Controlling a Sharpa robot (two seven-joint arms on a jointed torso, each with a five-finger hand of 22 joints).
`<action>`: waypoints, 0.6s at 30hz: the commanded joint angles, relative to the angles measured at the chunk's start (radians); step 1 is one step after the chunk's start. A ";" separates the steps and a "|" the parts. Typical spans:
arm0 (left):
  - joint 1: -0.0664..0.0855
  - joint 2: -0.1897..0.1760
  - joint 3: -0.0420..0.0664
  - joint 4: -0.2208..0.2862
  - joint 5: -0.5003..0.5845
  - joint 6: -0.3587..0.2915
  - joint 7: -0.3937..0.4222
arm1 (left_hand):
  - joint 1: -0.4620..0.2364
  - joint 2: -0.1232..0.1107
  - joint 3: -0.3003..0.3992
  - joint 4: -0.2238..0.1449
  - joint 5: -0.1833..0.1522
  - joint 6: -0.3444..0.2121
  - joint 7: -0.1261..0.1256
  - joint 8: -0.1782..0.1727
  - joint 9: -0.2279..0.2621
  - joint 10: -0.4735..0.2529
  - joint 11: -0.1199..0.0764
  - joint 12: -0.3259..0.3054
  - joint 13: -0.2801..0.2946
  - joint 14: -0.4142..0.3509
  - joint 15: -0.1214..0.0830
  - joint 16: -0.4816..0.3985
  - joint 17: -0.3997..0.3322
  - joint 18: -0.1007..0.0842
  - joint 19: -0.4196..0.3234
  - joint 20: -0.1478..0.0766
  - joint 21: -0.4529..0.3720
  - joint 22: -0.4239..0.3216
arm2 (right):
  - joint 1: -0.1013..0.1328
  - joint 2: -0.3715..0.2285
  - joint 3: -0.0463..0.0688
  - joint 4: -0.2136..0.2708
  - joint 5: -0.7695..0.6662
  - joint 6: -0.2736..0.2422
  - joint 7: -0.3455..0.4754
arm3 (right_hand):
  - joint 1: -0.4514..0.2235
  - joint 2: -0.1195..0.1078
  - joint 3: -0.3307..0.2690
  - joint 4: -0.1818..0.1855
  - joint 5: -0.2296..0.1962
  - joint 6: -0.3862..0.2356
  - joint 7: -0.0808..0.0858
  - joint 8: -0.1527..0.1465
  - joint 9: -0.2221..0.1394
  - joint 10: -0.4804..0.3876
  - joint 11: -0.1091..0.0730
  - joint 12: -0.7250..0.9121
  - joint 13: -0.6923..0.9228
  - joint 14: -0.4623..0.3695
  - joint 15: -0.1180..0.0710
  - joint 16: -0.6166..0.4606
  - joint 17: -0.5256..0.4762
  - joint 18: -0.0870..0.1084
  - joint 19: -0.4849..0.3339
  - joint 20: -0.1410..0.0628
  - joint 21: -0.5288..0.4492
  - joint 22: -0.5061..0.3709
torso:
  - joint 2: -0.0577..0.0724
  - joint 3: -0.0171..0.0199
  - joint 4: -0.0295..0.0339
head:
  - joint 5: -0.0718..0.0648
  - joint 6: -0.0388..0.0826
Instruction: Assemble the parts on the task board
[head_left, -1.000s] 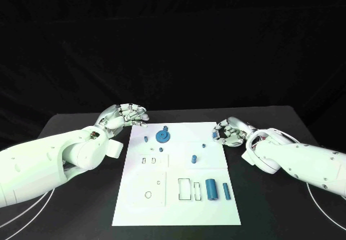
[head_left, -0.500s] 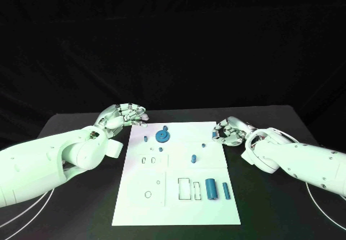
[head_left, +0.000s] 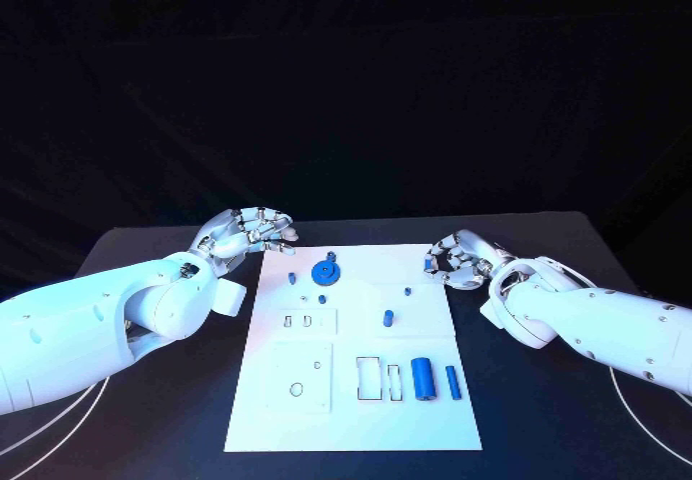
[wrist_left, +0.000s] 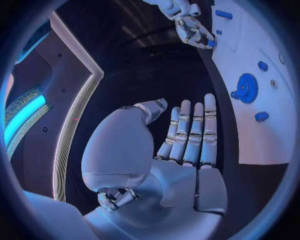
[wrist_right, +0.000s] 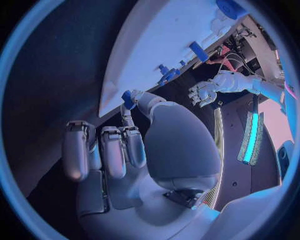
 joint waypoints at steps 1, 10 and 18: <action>0.000 0.002 0.001 0.001 0.004 0.016 0.006 | -0.004 0.005 0.002 0.003 0.000 0.000 0.048 -0.004 -0.001 0.003 0.003 -0.004 -0.001 0.001 0.007 -0.005 0.001 0.004 -0.008 0.001 -0.007 -0.001 | 0.005 -0.005 0.001 0.018 -0.004 -0.044 -0.013 | -0.010 0.012 0.002 0.004 -0.001 0.006 -0.003 0.006 0.002 0.034 -0.006 0.004 0.164 0.094 -0.008 0.005 0.201 -0.015 0.003 -0.004 0.004 0.123 | -0.002 -0.0004 -0.0007 | 0.001 0.000; 0.000 0.003 0.001 0.001 0.013 0.014 0.006 | -0.004 0.005 0.002 0.003 0.000 0.000 0.048 -0.004 -0.001 0.003 0.003 -0.004 -0.001 0.001 0.007 -0.005 0.001 0.004 -0.008 0.001 -0.007 -0.001 | 0.026 -0.018 0.003 0.124 -0.016 -0.058 -0.093 | -0.014 0.017 0.003 0.007 -0.001 0.005 -0.004 0.007 0.003 0.034 -0.007 0.003 0.163 0.094 -0.009 0.005 0.202 -0.015 0.004 -0.006 0.005 0.125 | -0.007 -0.0020 -0.0051 | 0.002 0.001; 0.000 0.009 0.000 0.003 0.028 0.017 0.003 | -0.004 0.006 0.002 0.003 0.000 0.000 0.048 -0.005 -0.003 0.004 0.003 -0.006 -0.004 0.001 0.007 -0.007 0.003 0.004 -0.009 0.001 -0.008 -0.003 | 0.029 0.021 0.003 0.215 -0.038 -0.065 -0.176 | -0.018 0.023 0.003 0.010 -0.001 0.004 -0.005 0.007 0.004 0.030 -0.008 -0.002 0.158 0.093 -0.010 0.004 0.196 -0.015 0.003 -0.007 0.003 0.123 | -0.017 -0.0078 -0.0079 | 0.021 -0.008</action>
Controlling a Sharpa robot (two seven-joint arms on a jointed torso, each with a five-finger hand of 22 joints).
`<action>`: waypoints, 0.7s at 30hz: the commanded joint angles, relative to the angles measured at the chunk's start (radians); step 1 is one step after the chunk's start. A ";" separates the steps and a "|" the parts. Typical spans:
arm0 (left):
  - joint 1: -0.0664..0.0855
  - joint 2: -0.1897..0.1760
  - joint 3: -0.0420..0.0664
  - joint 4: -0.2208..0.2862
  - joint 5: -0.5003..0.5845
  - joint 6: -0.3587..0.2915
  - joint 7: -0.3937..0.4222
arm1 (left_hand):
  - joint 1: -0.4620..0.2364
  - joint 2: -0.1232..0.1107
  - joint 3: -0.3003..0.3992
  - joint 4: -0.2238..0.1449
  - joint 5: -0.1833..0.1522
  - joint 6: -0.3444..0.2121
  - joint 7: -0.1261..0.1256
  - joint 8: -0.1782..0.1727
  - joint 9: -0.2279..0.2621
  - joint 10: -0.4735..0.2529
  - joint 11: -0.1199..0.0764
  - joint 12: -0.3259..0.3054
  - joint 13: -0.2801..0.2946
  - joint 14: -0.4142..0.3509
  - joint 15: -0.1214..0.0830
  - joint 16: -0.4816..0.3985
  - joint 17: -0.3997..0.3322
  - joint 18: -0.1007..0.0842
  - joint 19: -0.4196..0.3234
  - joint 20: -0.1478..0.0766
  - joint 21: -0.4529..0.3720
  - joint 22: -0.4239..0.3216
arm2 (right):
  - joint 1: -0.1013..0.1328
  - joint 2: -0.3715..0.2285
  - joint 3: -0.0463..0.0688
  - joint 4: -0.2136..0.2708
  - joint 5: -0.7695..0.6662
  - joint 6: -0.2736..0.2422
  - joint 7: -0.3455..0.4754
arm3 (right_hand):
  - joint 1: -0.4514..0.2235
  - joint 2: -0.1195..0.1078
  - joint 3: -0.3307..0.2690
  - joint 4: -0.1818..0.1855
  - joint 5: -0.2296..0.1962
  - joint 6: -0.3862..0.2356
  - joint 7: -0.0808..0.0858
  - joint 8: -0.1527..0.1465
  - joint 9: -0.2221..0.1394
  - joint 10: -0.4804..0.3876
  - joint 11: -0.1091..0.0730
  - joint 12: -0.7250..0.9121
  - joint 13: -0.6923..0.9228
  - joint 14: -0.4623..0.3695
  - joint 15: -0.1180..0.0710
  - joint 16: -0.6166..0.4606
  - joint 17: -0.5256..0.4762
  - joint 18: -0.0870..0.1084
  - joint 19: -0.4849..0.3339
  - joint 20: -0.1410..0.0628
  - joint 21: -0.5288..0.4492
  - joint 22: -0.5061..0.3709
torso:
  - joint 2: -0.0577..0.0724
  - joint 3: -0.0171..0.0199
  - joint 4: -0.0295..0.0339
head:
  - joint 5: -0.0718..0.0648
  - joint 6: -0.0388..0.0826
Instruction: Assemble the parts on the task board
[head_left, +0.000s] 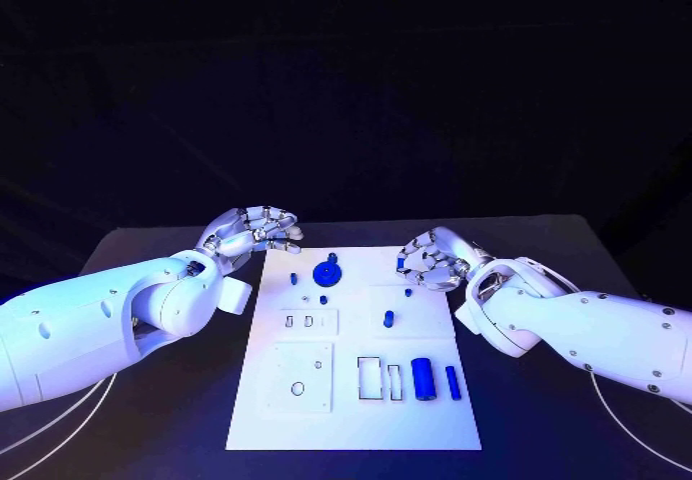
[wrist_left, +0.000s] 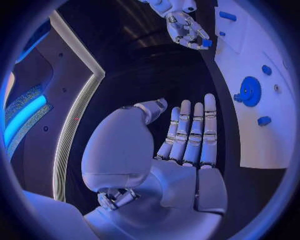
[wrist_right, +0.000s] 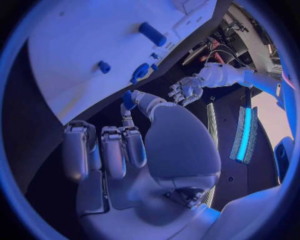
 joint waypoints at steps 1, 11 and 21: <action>0.000 0.004 0.000 0.001 0.017 0.017 0.004 | -0.005 0.006 0.002 0.003 0.000 0.000 0.048 -0.005 -0.001 0.004 0.003 -0.006 -0.001 0.001 0.007 -0.004 0.001 0.004 -0.009 0.001 -0.003 -0.001 | -0.002 0.023 0.000 0.025 -0.029 -0.010 -0.068 | -0.002 0.008 0.001 0.007 0.002 0.004 -0.005 0.003 0.002 0.030 -0.008 -0.002 0.158 0.089 -0.007 0.003 0.195 -0.014 -0.003 -0.003 -0.004 0.122 | -0.008 -0.0037 -0.0018 | 0.015 -0.009; 0.000 0.015 -0.003 -0.010 0.016 0.014 -0.001 | -0.005 0.006 0.002 0.003 0.000 0.000 0.048 -0.005 -0.001 0.004 0.003 -0.006 -0.001 0.001 0.007 -0.004 0.001 0.004 -0.009 0.001 -0.003 -0.001 | -0.022 0.153 0.000 0.032 -0.082 0.003 -0.095 | -0.003 0.009 0.001 0.007 0.002 0.004 -0.005 0.003 0.003 0.030 -0.008 -0.003 0.157 0.089 -0.007 0.003 0.194 -0.013 -0.005 -0.004 -0.007 0.119 | -0.020 -0.0128 0.0017 | 0.054 -0.023; 0.000 0.019 -0.004 -0.011 0.009 0.007 -0.007 | -0.003 0.008 0.003 0.002 0.000 0.000 0.048 -0.005 -0.001 0.005 0.003 -0.006 -0.002 0.001 0.007 -0.004 0.001 0.005 -0.008 0.001 -0.003 -0.001 | -0.043 0.237 -0.004 -0.002 -0.164 0.029 -0.119 | -0.003 0.011 0.001 0.007 0.002 0.003 -0.006 0.003 0.003 0.029 -0.009 -0.004 0.156 0.088 -0.008 0.002 0.191 -0.012 -0.007 -0.004 -0.010 0.116 | -0.019 -0.0165 0.0027 | 0.073 -0.034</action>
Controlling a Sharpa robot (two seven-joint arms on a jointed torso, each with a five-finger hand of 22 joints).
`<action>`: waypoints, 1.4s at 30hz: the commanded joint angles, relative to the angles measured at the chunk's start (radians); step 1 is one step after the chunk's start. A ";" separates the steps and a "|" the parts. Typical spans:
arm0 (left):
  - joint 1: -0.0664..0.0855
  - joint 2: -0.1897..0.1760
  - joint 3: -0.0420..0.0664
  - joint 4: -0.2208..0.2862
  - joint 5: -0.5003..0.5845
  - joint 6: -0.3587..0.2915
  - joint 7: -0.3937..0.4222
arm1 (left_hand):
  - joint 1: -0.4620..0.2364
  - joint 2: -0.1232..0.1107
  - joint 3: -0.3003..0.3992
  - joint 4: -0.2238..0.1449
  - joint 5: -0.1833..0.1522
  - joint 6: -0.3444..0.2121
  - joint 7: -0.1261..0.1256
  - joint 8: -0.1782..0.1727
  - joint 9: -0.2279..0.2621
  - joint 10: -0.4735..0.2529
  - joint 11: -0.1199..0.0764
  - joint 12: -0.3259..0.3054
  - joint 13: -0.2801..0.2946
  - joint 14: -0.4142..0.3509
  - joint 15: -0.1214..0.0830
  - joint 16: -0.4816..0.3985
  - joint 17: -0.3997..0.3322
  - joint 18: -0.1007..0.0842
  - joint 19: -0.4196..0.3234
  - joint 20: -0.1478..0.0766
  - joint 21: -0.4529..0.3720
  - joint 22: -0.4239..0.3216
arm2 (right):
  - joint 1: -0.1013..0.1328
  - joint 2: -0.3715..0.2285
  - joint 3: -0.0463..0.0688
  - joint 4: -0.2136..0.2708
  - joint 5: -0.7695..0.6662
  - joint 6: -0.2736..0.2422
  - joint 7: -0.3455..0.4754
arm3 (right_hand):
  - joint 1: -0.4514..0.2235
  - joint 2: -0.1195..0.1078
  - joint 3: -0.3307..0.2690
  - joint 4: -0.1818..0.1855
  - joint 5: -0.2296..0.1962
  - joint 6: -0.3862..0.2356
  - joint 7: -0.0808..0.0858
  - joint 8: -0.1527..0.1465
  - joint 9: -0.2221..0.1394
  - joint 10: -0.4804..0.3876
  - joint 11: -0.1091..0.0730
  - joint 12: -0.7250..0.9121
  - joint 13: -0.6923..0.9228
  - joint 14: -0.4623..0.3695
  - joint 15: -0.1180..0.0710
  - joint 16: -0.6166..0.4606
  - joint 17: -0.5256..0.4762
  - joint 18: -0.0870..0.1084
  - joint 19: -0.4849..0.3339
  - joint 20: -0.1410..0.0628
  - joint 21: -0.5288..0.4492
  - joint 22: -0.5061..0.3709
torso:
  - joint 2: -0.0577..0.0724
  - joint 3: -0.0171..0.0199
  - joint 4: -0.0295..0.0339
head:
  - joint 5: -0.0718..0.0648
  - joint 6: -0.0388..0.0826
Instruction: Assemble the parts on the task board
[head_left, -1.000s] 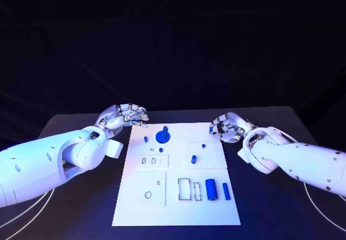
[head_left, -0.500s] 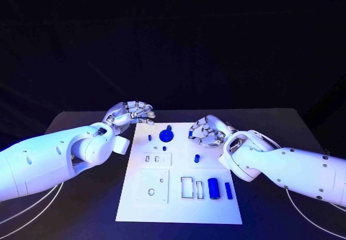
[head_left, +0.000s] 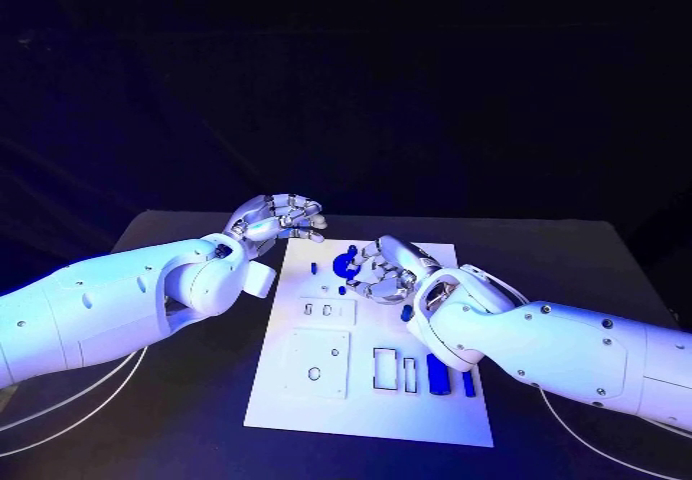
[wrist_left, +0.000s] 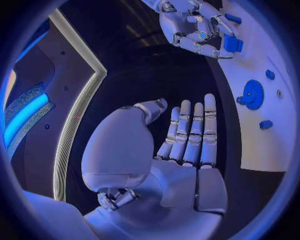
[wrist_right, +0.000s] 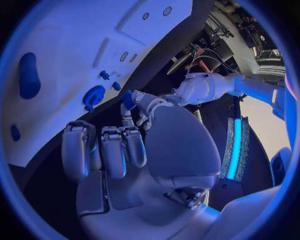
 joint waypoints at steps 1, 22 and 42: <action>0.000 0.004 0.000 0.001 -0.001 0.007 0.000 | -0.003 0.008 0.003 0.002 0.000 0.000 0.048 -0.005 -0.001 0.004 0.003 -0.006 -0.001 0.001 0.007 -0.004 0.002 0.005 -0.008 0.001 -0.003 -0.001 | -0.010 0.018 -0.002 -0.012 -0.080 0.029 -0.025 | -0.001 0.008 0.002 0.007 0.004 0.001 -0.004 0.007 0.001 0.029 -0.009 -0.004 0.157 0.088 -0.008 0.002 0.192 -0.012 -0.003 0.000 -0.006 0.117 | 0.001 -0.0011 0.0002 | 0.006 -0.004; 0.001 0.009 0.000 0.005 -0.006 0.022 0.002 | -0.002 0.008 0.003 0.002 0.000 0.000 0.048 -0.005 -0.002 0.005 0.003 -0.006 -0.001 0.001 0.007 -0.005 0.002 0.005 -0.008 0.001 -0.003 -0.002 | -0.062 0.086 -0.013 -0.048 -0.143 0.091 -0.098 | -0.001 0.003 -0.001 0.001 0.004 0.002 -0.005 0.009 0.003 0.028 -0.010 -0.004 0.156 0.089 -0.009 0.002 0.193 -0.012 -0.002 -0.001 -0.006 0.117 | 0.002 0.0034 0.0001 | 0.023 -0.025; 0.001 0.008 0.000 0.004 -0.006 0.024 0.002 | -0.002 0.006 0.002 0.001 0.000 0.000 0.049 -0.006 -0.002 0.004 0.004 -0.007 -0.003 0.001 0.007 -0.006 0.003 0.004 -0.008 0.002 -0.003 -0.002 | -0.073 0.092 -0.014 -0.072 -0.190 0.083 -0.119 | -0.003 0.000 -0.002 0.001 0.003 0.002 -0.005 0.010 0.004 0.028 -0.010 -0.004 0.157 0.088 -0.009 0.002 0.193 -0.012 -0.003 -0.002 -0.006 0.117 | 0.001 0.0023 -0.0013 | 0.030 -0.031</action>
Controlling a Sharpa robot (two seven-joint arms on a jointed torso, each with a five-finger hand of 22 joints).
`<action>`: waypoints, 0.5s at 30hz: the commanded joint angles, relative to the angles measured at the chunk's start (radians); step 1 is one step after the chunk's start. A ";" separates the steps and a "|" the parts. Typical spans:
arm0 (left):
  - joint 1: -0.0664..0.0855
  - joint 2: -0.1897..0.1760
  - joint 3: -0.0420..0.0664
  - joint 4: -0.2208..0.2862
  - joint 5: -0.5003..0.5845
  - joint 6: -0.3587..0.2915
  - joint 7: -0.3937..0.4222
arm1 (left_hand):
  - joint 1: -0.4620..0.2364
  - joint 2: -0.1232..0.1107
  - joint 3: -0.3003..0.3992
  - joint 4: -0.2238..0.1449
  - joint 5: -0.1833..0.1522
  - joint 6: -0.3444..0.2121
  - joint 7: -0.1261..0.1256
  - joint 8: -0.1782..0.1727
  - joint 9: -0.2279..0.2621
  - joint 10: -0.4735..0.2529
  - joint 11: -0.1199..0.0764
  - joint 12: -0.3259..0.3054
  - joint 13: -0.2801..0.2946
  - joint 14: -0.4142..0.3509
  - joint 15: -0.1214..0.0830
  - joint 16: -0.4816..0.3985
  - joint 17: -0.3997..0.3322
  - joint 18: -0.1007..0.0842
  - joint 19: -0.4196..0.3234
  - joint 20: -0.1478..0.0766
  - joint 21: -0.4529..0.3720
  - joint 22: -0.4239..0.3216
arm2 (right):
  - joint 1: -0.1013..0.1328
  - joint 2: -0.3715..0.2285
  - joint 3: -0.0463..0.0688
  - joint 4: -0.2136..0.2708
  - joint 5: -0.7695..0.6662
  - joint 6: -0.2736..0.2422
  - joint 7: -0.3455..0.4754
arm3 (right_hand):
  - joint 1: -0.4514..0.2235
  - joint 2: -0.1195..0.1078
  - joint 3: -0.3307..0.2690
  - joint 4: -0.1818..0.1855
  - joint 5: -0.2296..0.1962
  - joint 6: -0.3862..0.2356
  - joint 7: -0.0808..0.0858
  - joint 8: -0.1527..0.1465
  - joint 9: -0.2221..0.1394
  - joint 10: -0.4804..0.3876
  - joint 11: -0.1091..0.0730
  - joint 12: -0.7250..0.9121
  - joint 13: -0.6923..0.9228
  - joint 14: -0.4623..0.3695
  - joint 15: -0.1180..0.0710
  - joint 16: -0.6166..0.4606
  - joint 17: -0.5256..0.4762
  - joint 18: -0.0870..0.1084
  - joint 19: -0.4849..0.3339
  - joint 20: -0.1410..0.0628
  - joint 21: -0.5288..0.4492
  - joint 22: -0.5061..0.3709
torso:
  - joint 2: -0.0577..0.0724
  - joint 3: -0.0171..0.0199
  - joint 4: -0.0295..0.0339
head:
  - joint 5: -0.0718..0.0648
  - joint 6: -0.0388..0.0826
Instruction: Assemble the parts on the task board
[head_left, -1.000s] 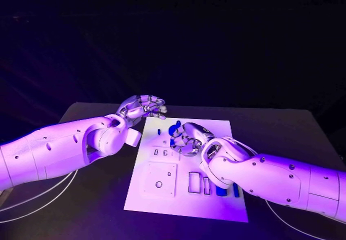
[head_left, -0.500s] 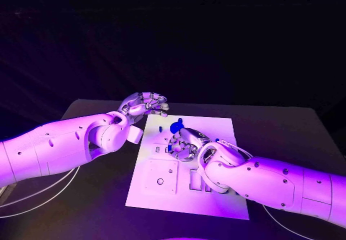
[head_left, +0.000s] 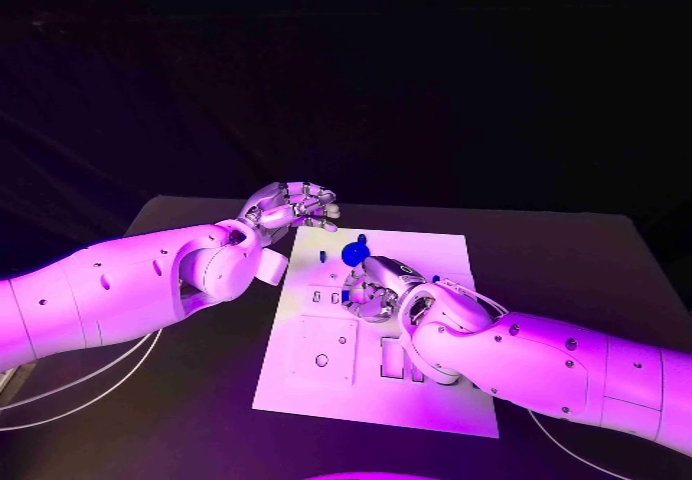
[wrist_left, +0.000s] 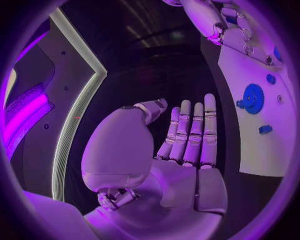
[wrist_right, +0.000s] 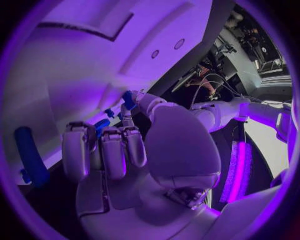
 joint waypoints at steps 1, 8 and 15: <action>0.001 0.001 0.001 0.002 -0.003 0.018 0.006 | -0.002 0.006 0.002 0.001 0.000 -0.001 0.049 -0.006 -0.002 0.004 0.004 -0.003 -0.001 0.001 0.007 -0.006 0.001 0.004 -0.008 0.002 -0.003 -0.002 | -0.001 -0.001 0.000 -0.001 -0.035 0.001 -0.005 | -0.002 0.002 -0.002 0.001 0.002 0.004 0.000 0.004 0.002 0.032 -0.007 -0.004 0.157 0.088 -0.009 0.002 0.193 -0.012 -0.003 -0.002 -0.006 0.117 | 0.000 0.0001 -0.0007 | 0.001 0.001; 0.001 0.001 0.001 0.002 -0.003 0.019 0.006 | -0.002 0.006 0.002 0.001 0.000 -0.001 0.049 -0.006 -0.002 0.004 0.004 -0.003 -0.001 0.001 0.007 -0.006 0.001 0.004 -0.008 0.002 -0.003 -0.002 | -0.002 0.002 0.000 -0.001 -0.039 0.000 -0.001 | -0.003 0.001 -0.003 0.000 0.002 0.004 0.000 0.004 0.002 0.032 -0.007 -0.005 0.156 0.088 -0.009 0.002 0.193 -0.012 -0.002 -0.002 -0.006 0.117 | 0.000 0.0004 -0.0012 | 0.002 0.000; 0.001 0.001 0.001 0.001 -0.003 0.019 0.005 | -0.002 0.006 0.002 0.001 0.000 -0.001 0.049 -0.006 -0.002 0.004 0.004 -0.003 -0.001 0.001 0.007 -0.006 0.001 0.004 -0.008 0.002 -0.003 -0.002 | -0.004 0.006 0.000 -0.001 -0.039 0.004 0.002 | -0.004 -0.001 -0.004 0.000 0.002 0.003 0.000 0.004 0.003 0.032 -0.007 -0.004 0.157 0.088 -0.009 0.002 0.193 -0.012 -0.002 -0.002 -0.006 0.117 | 0.000 0.0005 -0.0008 | 0.002 -0.002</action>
